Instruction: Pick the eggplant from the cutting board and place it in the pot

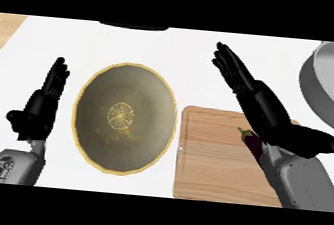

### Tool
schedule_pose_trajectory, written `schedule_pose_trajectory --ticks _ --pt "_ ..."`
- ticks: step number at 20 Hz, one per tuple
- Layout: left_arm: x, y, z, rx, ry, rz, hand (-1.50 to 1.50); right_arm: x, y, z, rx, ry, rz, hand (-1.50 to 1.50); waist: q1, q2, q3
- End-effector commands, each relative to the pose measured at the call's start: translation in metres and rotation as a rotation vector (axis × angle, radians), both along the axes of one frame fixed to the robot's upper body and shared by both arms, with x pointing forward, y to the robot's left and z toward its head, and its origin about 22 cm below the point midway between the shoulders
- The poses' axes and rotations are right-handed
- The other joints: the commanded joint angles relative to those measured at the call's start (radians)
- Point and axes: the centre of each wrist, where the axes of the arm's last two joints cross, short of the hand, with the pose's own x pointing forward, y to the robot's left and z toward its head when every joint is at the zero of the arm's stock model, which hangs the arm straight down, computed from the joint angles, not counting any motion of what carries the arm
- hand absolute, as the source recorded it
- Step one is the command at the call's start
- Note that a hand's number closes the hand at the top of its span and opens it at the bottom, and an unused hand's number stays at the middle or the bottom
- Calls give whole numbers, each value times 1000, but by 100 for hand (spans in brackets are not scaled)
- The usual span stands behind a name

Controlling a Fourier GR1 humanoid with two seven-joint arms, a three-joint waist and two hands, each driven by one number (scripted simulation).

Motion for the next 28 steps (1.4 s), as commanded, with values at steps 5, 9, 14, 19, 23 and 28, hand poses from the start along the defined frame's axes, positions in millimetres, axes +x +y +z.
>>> schedule_pose_trajectory --ticks 5,9,14,19,23,28 --pt "-21 -17 -11 -117 -21 34 0 0 -108 76 58 -478 144 150 -59 -3 6" --pt "-24 -30 -12 -184 -13 3 0 0 -199 47 -261 -411 -412 -150 -74 16 6" --pt "-45 -42 -18 -218 -1 -6 0 -44 -227 -20 -72 -570 -179 -150 -53 2 3" --pt "-32 -37 -13 -179 -3 -30 0 -64 -236 -2 -161 -597 -84 -150 -55 1 0" --pt "-39 -40 -13 -199 10 -13 0 -66 -225 22 -470 -547 -115 -150 -53 1 -1" --pt "-41 -41 -6 -208 9 -26 0 -77 -213 25 -868 -424 14 -150 -50 1 -3"
